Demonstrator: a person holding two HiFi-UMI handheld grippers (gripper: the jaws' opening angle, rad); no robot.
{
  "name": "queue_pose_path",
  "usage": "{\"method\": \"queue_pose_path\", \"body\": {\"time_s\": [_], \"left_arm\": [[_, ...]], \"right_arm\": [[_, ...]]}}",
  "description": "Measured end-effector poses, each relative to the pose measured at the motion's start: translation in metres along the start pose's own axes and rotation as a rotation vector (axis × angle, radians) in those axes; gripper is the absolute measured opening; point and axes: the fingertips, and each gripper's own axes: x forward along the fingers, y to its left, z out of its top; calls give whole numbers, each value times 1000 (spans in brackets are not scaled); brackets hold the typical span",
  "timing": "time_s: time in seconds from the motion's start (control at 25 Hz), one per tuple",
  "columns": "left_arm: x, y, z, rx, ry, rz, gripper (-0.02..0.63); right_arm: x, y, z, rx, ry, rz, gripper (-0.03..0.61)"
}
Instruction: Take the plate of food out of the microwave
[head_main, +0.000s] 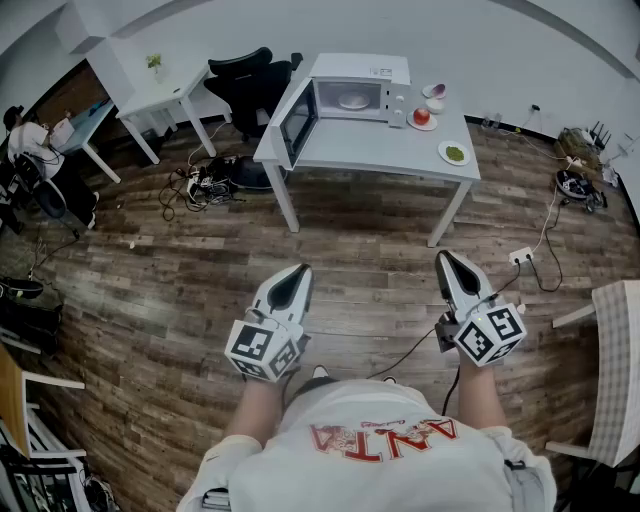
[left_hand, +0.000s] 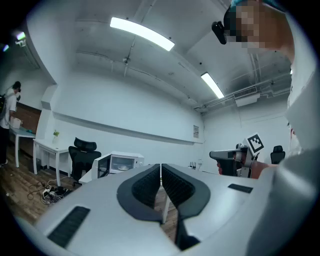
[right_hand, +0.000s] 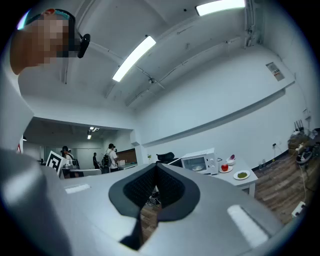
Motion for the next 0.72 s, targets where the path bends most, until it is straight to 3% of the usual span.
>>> {"method": "queue_pose_path", "body": {"time_s": [0.44, 0.72], "left_arm": [[-2, 7, -7, -19, 11, -8, 17], [-4, 26, -12, -35, 32, -19, 17]], "right_arm": [[3, 5, -8, -12, 23, -15, 0], [22, 14, -24, 70, 34, 23, 0]]}}
